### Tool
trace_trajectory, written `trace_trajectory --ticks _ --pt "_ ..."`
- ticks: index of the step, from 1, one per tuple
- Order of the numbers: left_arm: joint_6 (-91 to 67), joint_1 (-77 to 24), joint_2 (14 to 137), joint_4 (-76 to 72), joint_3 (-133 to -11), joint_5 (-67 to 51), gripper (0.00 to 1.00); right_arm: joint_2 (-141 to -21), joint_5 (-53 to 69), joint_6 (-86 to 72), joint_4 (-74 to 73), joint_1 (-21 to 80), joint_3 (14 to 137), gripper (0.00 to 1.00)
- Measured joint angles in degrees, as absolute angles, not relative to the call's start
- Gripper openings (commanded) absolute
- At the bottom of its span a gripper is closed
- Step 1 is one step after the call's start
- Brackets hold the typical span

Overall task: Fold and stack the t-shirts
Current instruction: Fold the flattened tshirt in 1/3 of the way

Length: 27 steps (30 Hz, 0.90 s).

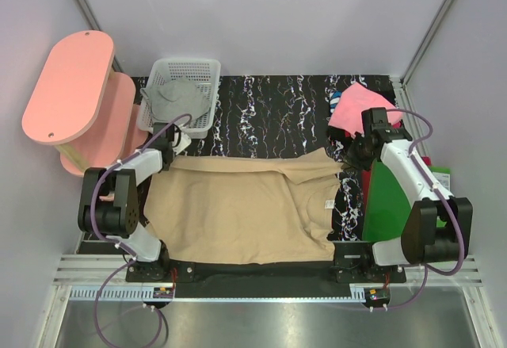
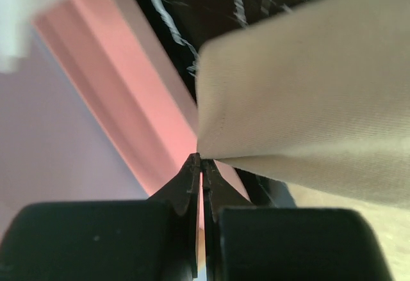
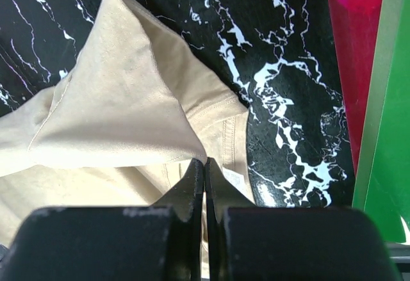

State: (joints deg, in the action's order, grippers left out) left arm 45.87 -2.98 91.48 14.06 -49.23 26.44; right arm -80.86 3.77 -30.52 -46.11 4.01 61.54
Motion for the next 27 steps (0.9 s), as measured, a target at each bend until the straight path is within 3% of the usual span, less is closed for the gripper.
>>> trace_trajectory --ticks 13,15,16,17,18,22,23,27 --pt "45.8 -3.0 87.9 13.2 -42.7 25.1 0.00 -74.5 3.9 -31.2 -46.1 5.1 59.8 0.00" --pt "45.8 -3.0 87.9 12.9 -41.4 24.8 0.02 -74.7 4.0 -31.2 -45.7 5.1 57.9 0.07" --pt "45.8 -3.0 87.9 12.8 -40.5 24.6 0.14 -75.0 4.0 -31.3 -45.5 5.1 56.7 0.09" --pt "45.8 -3.0 87.9 12.7 -39.6 24.6 0.20 -75.4 4.1 -31.4 -45.4 5.2 55.6 0.13" --pt "45.8 -3.0 87.9 12.7 -38.7 24.5 0.24 -75.9 4.2 -31.4 -45.2 5.2 54.4 0.28" --pt "46.6 -3.0 87.3 12.6 -36.8 25.6 0.48 -78.5 4.5 -31.8 -45.3 5.2 52.1 0.62" --pt "46.6 -2.9 86.5 12.7 -36.8 25.5 0.54 -78.6 4.7 -32.0 -45.3 5.2 52.1 0.65" --pt "46.2 -2.8 82.4 15.9 -37.3 25.1 0.57 -78.5 5.1 -32.2 -46.4 5.2 54.2 0.70"
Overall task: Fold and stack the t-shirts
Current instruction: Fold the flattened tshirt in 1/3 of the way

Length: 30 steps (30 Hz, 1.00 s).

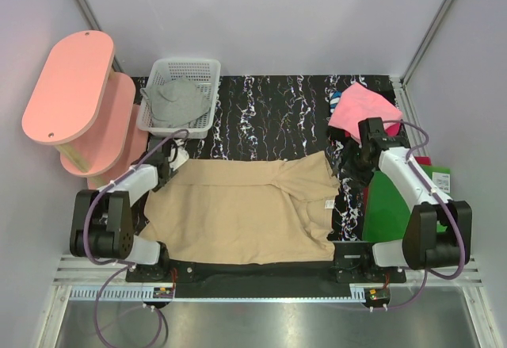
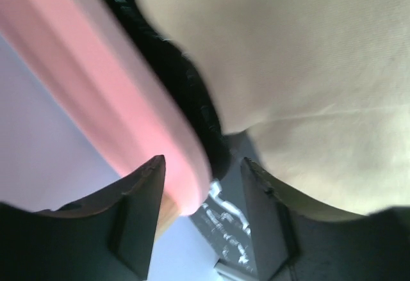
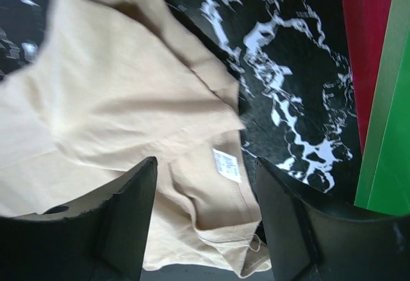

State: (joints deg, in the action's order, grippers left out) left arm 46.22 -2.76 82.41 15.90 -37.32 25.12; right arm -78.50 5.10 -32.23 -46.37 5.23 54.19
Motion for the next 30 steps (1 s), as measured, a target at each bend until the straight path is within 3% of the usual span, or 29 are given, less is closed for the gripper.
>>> trace_trajectory --ticks 5,10,18,30 --pt "44.3 -3.6 77.7 24.9 -46.3 23.5 0.62 -78.5 5.3 -32.2 -46.7 5.3 61.3 0.66" --pt "41.4 -8.8 76.3 26.8 -53.3 21.9 0.53 -86.5 7.6 -32.8 -42.3 5.8 67.7 0.63" --pt "36.9 -11.4 93.7 26.9 -54.7 19.9 0.45 -106.4 10.9 -34.5 -38.1 13.6 71.8 0.59" --pt "37.1 -9.2 99.4 21.0 -54.3 22.1 0.43 -108.8 6.8 -34.7 -36.6 12.9 71.3 0.55"
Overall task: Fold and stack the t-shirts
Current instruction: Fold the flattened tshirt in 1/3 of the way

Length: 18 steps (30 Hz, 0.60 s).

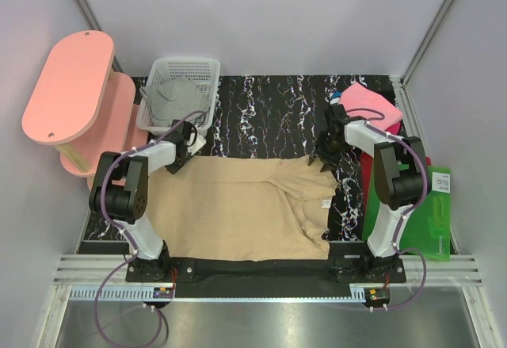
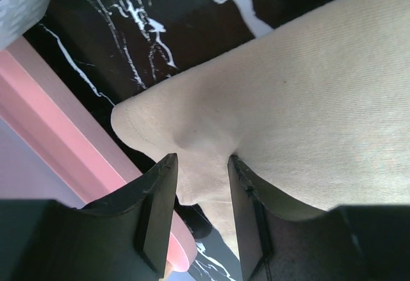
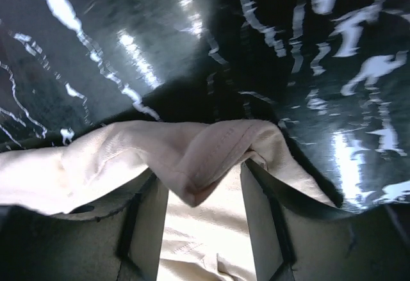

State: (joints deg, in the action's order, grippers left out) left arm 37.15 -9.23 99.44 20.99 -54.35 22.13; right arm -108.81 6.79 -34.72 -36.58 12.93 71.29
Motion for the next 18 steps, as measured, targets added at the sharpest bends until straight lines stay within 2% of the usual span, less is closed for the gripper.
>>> trace_trajectory --ticks 7,18 --pt "37.4 -8.6 97.0 17.1 -50.8 21.8 0.43 -107.5 7.4 -35.0 -35.4 9.8 69.1 0.54" --pt "36.1 -9.6 96.3 18.9 -50.9 21.1 0.43 -109.4 10.3 -35.4 -36.7 6.9 71.1 0.51"
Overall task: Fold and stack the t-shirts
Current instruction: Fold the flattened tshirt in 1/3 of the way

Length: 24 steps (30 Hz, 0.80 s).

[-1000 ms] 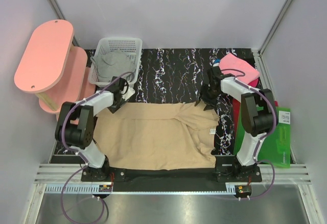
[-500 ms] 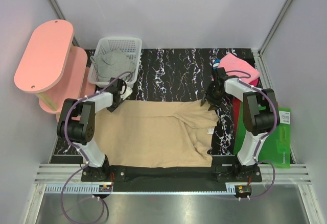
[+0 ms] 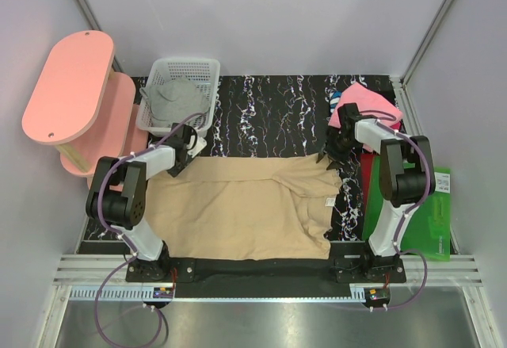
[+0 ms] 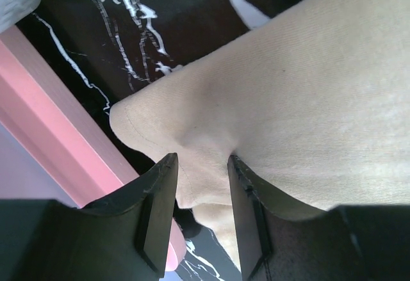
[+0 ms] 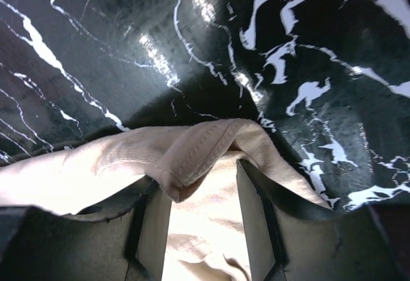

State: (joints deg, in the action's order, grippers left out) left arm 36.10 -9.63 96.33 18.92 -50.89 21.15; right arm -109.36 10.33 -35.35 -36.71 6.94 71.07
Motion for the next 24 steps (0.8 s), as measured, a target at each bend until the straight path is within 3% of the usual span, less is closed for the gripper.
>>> trace_trajectory --ticks 10,24 --pt "35.6 -10.2 96.3 21.1 -52.0 20.9 0.42 -115.2 3.8 -33.8 -42.3 3.6 83.2 0.50" --pt "38.1 -5.2 98.9 19.6 -53.8 21.7 0.42 -115.3 2.6 -32.8 -43.5 0.3 81.1 0.45"
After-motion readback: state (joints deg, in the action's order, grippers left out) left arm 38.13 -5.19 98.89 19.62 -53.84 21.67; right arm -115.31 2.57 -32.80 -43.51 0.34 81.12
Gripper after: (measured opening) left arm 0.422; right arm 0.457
